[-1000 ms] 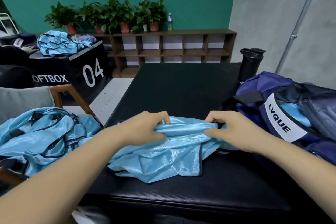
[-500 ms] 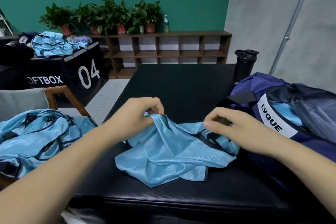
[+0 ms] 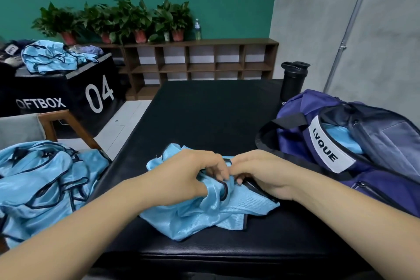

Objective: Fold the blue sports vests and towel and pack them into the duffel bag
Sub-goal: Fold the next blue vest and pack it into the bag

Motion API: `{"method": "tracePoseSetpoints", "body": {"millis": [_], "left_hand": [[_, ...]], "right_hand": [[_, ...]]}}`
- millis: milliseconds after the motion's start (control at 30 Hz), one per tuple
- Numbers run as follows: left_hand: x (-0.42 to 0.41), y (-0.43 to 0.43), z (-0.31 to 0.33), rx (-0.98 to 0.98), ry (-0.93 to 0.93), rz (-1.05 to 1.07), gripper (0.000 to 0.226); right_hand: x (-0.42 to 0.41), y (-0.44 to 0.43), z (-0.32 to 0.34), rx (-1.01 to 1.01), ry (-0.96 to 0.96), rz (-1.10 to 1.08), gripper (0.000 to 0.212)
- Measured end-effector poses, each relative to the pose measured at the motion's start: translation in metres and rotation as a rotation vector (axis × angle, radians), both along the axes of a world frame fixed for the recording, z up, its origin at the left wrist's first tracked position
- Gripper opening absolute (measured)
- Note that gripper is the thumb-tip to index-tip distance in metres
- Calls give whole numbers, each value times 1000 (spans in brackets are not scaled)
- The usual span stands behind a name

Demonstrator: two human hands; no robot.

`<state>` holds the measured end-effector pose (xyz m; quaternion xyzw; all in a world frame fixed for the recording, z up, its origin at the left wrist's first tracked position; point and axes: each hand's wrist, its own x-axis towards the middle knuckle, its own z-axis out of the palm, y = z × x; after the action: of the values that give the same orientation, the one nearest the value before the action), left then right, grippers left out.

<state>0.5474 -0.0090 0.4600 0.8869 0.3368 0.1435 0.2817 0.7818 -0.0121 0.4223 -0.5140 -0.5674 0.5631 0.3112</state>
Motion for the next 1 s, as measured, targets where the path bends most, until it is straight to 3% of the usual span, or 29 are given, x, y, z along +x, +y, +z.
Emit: {"method": "tracePoseSetpoints", "body": {"millis": [133,233,333,500,600,667,733,900,1000], "left_hand": [[-24,-3,17,-306,184,-77,61],[-41,1,29,-454,97,-124,46],[-51,13,23,-339,-82,92,19],[-71,50,-8,-42,-83,539,2],[-81,64,-21,-73,31,711,31],[-85,67,-27,-133,214,703,53],[-87,68,-32,-164,321,668,59],[-88,66,-28,-186,192,596,28],[-99,65,-13,-200,79,635,22]], "right_hand": [[0,-4,1,12,-111,12,21],[-5,-11,6,75,-233,15,25],[-9,-17,10,186,-321,17,26],[-16,-24,16,308,-394,53,40],[-18,-28,22,328,-425,114,33],[-19,-31,24,283,-449,155,29],[-21,-32,22,242,-518,187,32],[-22,-35,22,244,-665,226,37],[-16,-31,31,280,-563,130,35]]}}
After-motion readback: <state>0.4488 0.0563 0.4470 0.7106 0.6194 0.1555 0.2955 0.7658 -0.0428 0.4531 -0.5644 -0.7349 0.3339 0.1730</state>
